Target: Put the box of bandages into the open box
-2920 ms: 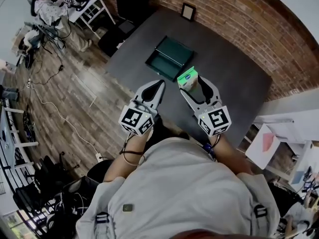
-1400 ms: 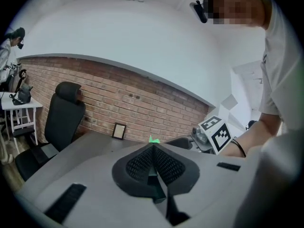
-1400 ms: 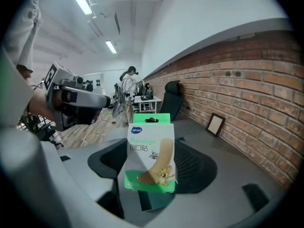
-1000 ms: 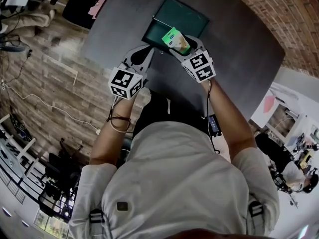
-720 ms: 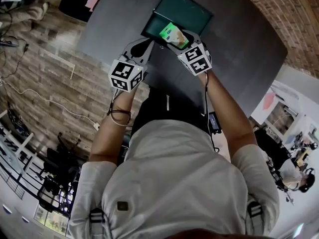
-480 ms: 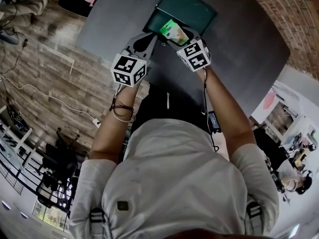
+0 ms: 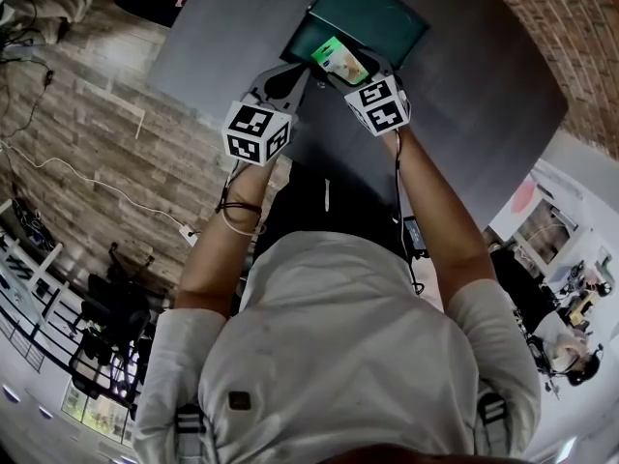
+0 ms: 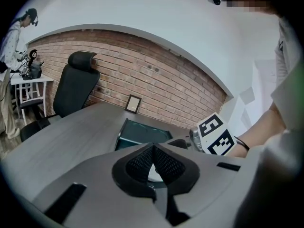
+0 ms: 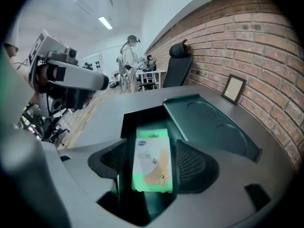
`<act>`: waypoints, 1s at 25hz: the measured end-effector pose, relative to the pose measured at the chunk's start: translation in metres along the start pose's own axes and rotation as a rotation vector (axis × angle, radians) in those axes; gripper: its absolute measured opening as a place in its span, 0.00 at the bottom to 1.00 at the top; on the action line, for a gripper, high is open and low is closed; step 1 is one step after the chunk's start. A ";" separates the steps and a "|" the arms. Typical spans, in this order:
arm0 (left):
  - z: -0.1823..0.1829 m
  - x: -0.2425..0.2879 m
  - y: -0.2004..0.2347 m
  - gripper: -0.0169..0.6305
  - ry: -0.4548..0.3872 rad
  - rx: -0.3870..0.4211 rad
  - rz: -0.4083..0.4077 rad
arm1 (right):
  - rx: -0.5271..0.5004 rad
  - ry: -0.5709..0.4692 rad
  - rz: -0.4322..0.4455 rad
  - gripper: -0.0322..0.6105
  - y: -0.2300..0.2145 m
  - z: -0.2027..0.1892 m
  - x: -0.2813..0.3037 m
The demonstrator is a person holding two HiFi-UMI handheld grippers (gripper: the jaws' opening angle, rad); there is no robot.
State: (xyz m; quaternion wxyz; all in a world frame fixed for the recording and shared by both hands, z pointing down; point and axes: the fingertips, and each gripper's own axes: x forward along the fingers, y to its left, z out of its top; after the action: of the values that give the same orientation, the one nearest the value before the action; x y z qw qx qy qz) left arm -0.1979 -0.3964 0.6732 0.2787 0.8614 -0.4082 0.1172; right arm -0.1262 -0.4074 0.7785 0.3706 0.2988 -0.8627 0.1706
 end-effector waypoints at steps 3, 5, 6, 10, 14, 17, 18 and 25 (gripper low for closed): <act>-0.001 0.002 -0.002 0.05 0.006 0.002 -0.003 | 0.009 -0.004 -0.004 0.53 -0.001 0.002 -0.001; 0.000 0.002 -0.003 0.05 0.006 0.008 -0.004 | 0.012 -0.012 -0.010 0.53 -0.002 0.005 -0.003; 0.001 0.001 -0.004 0.05 0.006 0.012 -0.004 | 0.017 -0.016 -0.013 0.53 -0.002 0.007 -0.005; 0.003 0.000 -0.009 0.05 0.004 0.030 -0.006 | 0.028 -0.050 -0.032 0.52 -0.001 0.015 -0.015; 0.014 -0.005 -0.019 0.05 -0.003 0.052 -0.015 | 0.063 -0.087 -0.035 0.52 0.006 0.029 -0.034; 0.031 -0.012 -0.033 0.05 -0.016 0.081 -0.035 | 0.102 -0.168 -0.075 0.43 0.007 0.048 -0.060; 0.036 -0.015 -0.039 0.05 -0.020 0.091 -0.042 | 0.108 -0.197 -0.095 0.39 0.007 0.054 -0.070; 0.084 -0.050 -0.084 0.05 -0.091 0.163 -0.074 | 0.122 -0.371 -0.161 0.13 0.016 0.098 -0.159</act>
State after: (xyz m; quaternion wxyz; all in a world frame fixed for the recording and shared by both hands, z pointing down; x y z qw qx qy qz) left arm -0.1677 -0.3698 0.5505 0.1928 0.9002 -0.3774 0.1003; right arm -0.1026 -0.3836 0.5944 0.1990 0.4150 -0.8775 0.1345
